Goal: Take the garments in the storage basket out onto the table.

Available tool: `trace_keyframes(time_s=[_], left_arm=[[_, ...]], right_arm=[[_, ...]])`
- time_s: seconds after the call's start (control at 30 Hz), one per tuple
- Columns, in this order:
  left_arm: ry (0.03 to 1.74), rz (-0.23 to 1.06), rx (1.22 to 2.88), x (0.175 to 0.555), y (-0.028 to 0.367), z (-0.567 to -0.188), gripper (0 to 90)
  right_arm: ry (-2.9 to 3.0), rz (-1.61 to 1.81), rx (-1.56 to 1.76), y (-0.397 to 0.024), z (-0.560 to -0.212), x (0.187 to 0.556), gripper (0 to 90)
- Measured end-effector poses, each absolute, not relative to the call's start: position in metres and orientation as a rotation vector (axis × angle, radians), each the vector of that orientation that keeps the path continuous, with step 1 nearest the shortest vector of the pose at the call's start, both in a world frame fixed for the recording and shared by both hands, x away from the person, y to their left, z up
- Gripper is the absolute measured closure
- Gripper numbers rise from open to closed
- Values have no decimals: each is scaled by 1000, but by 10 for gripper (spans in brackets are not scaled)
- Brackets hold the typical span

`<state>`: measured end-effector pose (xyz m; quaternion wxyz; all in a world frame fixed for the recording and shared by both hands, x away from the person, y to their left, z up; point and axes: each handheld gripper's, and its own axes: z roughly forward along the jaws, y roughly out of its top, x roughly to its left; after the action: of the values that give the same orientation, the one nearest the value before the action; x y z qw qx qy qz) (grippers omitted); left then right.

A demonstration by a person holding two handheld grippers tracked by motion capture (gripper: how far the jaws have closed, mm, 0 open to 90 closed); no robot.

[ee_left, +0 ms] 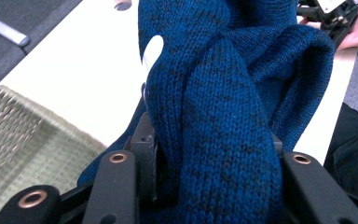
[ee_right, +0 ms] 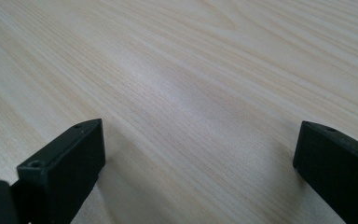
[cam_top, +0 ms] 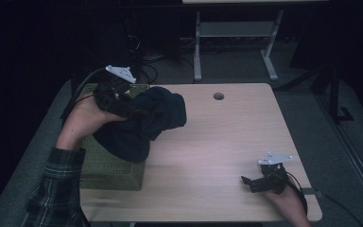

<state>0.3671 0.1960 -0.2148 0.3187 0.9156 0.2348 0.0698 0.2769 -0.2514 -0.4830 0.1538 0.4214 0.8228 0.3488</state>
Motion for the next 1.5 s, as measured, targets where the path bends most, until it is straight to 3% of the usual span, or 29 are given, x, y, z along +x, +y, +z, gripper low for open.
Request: trace_keyframes(time_s=[0.7, 1.5], left_arm=[[498, 123, 2384, 372, 122, -231, 558], [437, 66, 2421, 374, 48, -286, 559]], right_arm=[[2359, 1000, 1208, -251, -483, 277, 18], [2362, 999, 1210, -251, -483, 277, 18]])
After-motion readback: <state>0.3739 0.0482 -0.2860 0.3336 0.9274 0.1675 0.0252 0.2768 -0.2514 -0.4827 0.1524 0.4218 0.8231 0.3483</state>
